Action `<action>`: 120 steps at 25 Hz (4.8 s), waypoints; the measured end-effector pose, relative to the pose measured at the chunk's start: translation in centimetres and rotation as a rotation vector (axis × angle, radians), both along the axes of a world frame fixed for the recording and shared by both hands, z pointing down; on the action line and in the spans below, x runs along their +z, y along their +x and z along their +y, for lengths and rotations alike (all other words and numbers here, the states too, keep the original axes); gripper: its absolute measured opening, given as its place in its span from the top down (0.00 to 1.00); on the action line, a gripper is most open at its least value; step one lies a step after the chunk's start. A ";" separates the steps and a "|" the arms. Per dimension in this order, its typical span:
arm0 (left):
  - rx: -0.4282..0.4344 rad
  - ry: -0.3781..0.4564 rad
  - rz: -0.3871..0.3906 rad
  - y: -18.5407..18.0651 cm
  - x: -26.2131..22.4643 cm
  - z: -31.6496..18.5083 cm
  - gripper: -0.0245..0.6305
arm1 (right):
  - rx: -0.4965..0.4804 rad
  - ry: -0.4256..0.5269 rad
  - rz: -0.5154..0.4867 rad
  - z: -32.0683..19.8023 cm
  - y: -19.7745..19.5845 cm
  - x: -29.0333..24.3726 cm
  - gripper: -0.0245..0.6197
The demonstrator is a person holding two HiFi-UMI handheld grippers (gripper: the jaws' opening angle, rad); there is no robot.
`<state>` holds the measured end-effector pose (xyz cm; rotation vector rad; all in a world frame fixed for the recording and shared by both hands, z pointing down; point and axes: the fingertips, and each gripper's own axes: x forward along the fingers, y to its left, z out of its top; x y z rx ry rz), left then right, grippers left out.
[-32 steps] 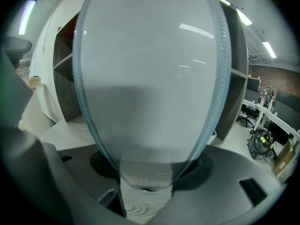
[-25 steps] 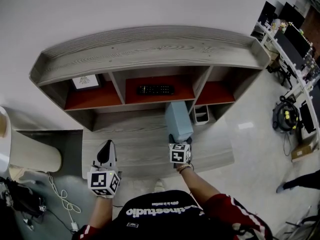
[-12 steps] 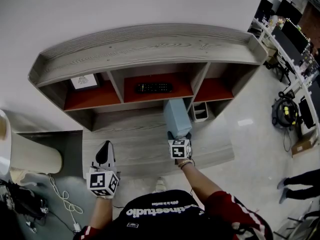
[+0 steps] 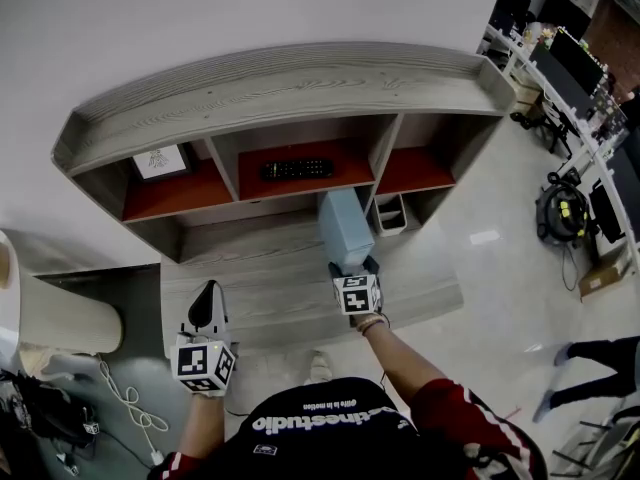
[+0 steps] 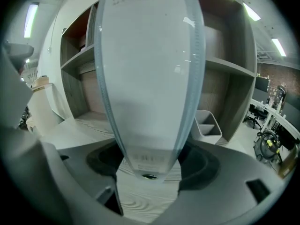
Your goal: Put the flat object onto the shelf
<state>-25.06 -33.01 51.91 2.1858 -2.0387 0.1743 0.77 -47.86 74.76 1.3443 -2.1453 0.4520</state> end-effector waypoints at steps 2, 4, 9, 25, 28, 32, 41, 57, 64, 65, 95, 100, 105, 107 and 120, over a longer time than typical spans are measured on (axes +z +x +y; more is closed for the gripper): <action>0.007 0.004 0.000 0.3 -0.1 0.3 0.95 | 0.001 0.001 -0.004 0.4 0.3 -0.2 0.42; 0.012 0.005 0.001 0.4 -0.1 0.6 0.95 | 0.002 -0.002 -0.005 1.0 0.5 -0.2 0.42; 0.019 0.002 0.001 0.5 -0.3 1.9 0.95 | 0.012 0.000 -0.006 2.7 1.1 -0.6 0.42; 0.058 0.023 -0.004 0.3 -2.0 6.2 0.95 | 0.036 0.014 0.002 7.9 2.4 -2.9 0.43; 0.066 0.030 -0.001 0.1 -2.2 7.0 0.95 | 0.054 0.029 0.001 8.9 2.8 -3.4 0.43; 0.070 0.039 0.008 -0.4 -2.5 8.3 0.95 | 0.068 0.045 -0.011 10.6 3.0 -5.0 0.44; 0.094 0.055 0.005 -1.0 -3.2 11.6 0.95 | 0.097 0.076 -0.050 14.6 3.2 -7.5 0.45; 0.131 0.075 -0.009 -2.1 -3.3 18.5 0.95 | 0.124 0.175 -0.096 24.0 2.8 -13.1 0.46; 0.115 0.078 0.039 -3.0 -3.3 19.3 0.95 | 0.106 0.251 -0.104 26.8 2.3 -17.3 0.47; 0.113 0.082 0.041 -3.0 -3.4 19.3 0.95 | 0.105 0.259 -0.109 27.0 2.4 -17.9 0.47; 0.012 0.177 -0.042 2.2 -10.4 19.3 0.95 | 0.003 0.479 -0.240 27.9 8.2 -30.5 0.66; 0.007 0.189 -0.041 3.0 -10.6 19.8 0.95 | -0.006 0.501 -0.261 27.8 8.3 -31.4 0.70; -0.006 0.185 -0.036 3.3 -10.4 20.0 0.95 | -0.018 0.514 -0.271 27.8 8.4 -32.0 0.75; -0.004 0.184 -0.034 3.5 -10.4 20.1 0.95 | -0.025 0.518 -0.270 27.9 8.3 -32.2 0.77; 0.026 0.167 -0.026 5.8 -9.8 20.0 0.95 | -0.027 0.535 -0.280 27.8 8.9 -32.5 0.95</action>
